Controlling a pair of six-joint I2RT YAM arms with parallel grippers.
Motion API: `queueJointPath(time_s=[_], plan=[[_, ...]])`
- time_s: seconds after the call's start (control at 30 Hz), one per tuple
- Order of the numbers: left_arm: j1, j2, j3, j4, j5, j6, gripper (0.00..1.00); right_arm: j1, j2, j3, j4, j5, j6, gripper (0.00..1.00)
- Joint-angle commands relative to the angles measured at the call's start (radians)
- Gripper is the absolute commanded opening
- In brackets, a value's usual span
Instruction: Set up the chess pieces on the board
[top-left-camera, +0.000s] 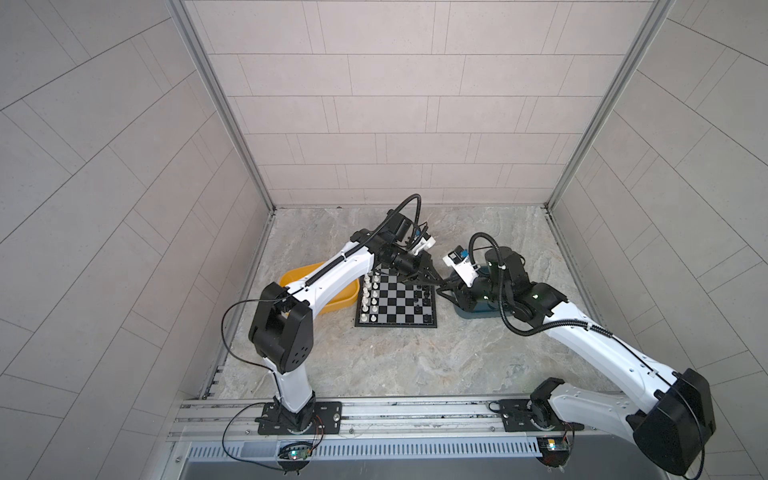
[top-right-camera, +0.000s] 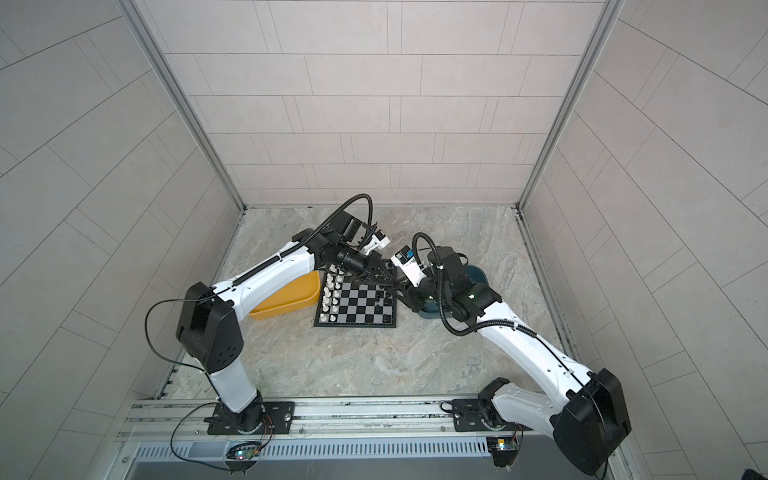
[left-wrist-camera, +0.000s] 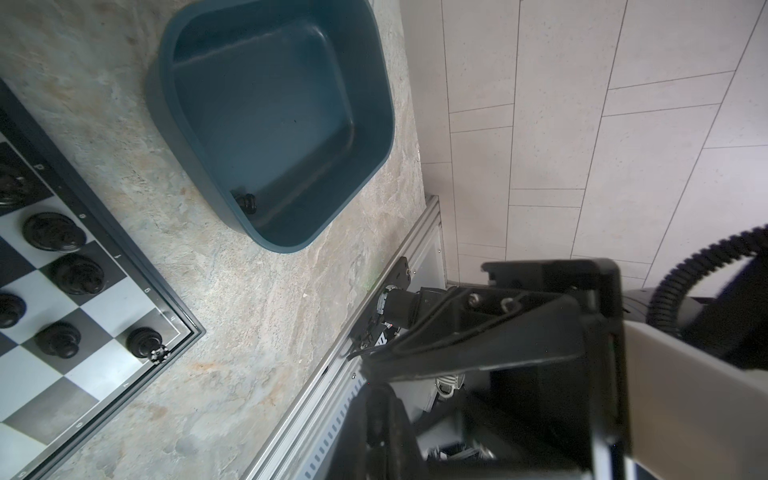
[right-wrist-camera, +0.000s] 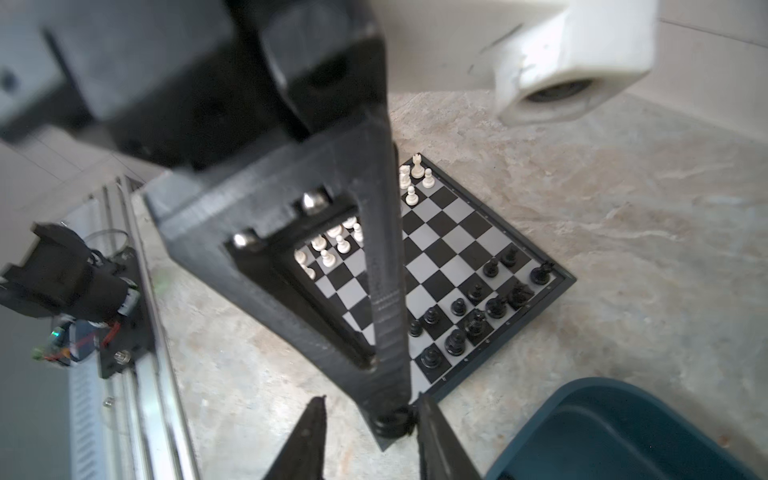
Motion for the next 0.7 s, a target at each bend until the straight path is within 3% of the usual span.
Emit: queueJointPath(time_s=[0.0, 0.13, 0.27, 0.47, 0.67], plan=[[-0.008, -0.069, -0.040, -0.069, -0.153, 0.068, 0.00, 0.003, -0.082, 0.047, -0.094, 0.090, 0.067, 0.72], [-0.050, -0.170, -0.136, -0.162, -0.443, 0.155, 0.00, -0.048, -0.158, 0.039, -0.205, 0.212, 0.170, 0.96], [-0.140, -0.216, -0.228, -0.174, -0.654, 0.177, 0.00, -0.131, -0.216, 0.006, -0.222, 0.222, 0.276, 0.99], [-0.229, -0.141, -0.246, -0.123, -0.792, 0.155, 0.00, -0.227, -0.242, -0.073, -0.178, 0.171, 0.344, 0.99], [-0.252, -0.032, -0.212, -0.086, -0.803, 0.143, 0.00, -0.239, -0.287, -0.112, -0.176, 0.157, 0.337, 0.99]])
